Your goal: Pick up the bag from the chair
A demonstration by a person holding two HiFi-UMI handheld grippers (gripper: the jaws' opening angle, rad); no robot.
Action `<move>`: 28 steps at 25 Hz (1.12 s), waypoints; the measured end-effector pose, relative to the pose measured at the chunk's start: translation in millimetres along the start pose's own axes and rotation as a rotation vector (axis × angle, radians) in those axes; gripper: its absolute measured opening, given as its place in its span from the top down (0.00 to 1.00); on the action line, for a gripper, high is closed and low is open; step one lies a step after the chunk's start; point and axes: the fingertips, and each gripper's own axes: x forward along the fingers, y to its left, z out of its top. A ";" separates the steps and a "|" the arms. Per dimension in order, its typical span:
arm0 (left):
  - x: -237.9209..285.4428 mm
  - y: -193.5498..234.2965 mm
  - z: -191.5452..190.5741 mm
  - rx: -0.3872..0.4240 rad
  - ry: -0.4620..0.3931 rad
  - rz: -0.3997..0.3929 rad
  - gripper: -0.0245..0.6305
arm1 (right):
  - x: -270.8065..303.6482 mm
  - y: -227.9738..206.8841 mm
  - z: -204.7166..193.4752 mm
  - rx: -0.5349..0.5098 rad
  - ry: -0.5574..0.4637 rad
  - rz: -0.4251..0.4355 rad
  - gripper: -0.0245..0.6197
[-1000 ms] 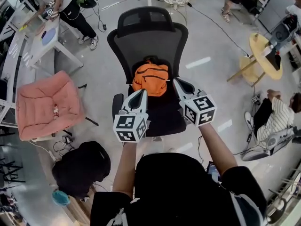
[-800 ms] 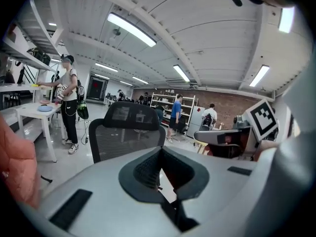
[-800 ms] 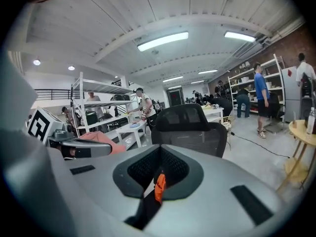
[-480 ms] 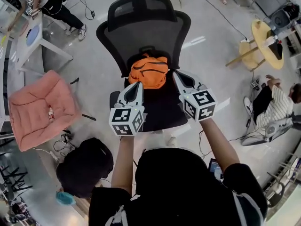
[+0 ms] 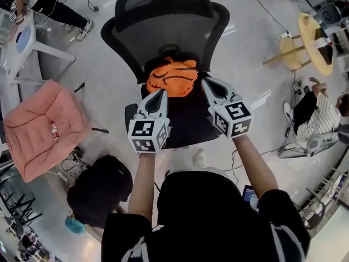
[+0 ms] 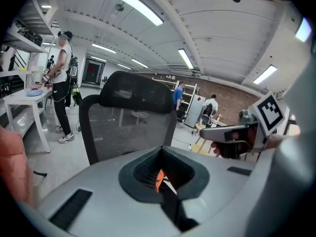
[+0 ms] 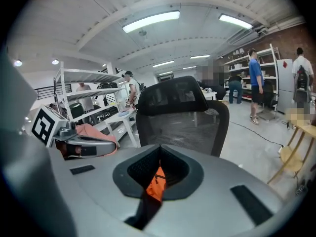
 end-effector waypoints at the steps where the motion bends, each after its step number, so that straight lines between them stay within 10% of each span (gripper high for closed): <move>1: 5.3 4.6 -3.5 -0.002 0.015 0.003 0.96 | 6.1 -1.9 -3.4 0.008 0.008 -0.001 0.96; 28: 111.5 86.9 -85.6 -0.007 0.207 -0.041 0.96 | 115.2 -37.9 -90.3 0.138 0.136 -0.046 0.96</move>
